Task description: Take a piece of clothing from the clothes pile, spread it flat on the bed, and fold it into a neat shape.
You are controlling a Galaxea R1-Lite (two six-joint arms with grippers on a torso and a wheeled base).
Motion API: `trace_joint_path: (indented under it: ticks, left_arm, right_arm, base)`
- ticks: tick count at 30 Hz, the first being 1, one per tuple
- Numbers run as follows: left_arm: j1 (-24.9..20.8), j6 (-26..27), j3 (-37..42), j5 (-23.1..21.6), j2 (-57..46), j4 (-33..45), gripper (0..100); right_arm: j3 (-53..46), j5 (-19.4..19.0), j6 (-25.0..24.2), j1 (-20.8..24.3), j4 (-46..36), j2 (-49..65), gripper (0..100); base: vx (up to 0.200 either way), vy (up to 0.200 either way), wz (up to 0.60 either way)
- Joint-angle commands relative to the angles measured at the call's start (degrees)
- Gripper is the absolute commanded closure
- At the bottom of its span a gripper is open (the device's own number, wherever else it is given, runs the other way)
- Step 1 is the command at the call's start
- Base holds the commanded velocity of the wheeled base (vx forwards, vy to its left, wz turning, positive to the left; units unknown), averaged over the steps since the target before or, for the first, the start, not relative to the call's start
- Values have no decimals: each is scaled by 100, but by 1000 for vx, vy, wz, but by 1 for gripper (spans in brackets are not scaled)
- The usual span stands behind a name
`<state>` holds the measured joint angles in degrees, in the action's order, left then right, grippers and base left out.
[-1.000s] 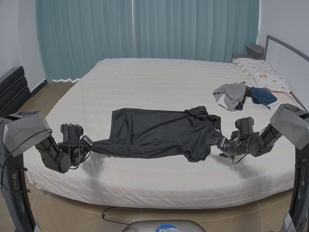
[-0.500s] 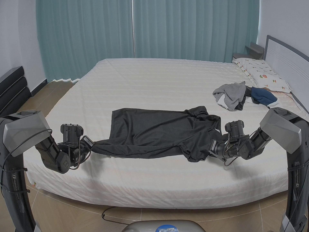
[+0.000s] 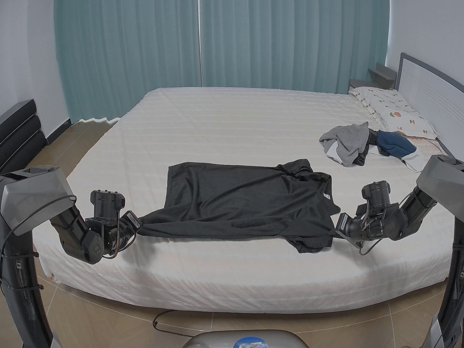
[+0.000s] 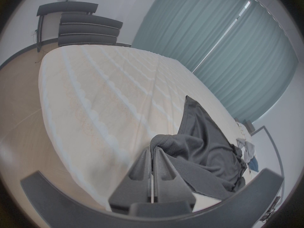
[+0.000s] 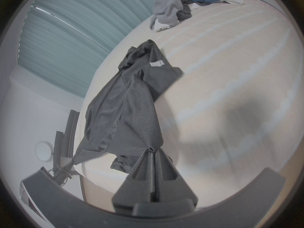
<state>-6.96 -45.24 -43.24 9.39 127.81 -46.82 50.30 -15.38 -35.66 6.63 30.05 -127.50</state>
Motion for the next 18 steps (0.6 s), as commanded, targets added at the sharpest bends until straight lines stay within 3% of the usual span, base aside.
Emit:
trace_joint_path:
  ticks: [1,3,9,18]
  left_arm:
    - [-139,481,378,2,-256,420,100]
    - [-139,481,378,2,-256,420,100]
    - [-183,982,589,2,-353,1017,100]
    - [-271,1167,694,-7,-327,1369,100]
  right_arm:
    - [-1110,27,586,-171,45,832,100]
    - [-1110,27,586,-171,45,832,100]
    - [-2129,44,1325,-250,-8,1289,100]
    - [-2657,44,1826,-250,1,1184,100]
  base:
    - [0,0,0]
    - [0,0,0]
    - [0,0,0]
    - [0,0,0]
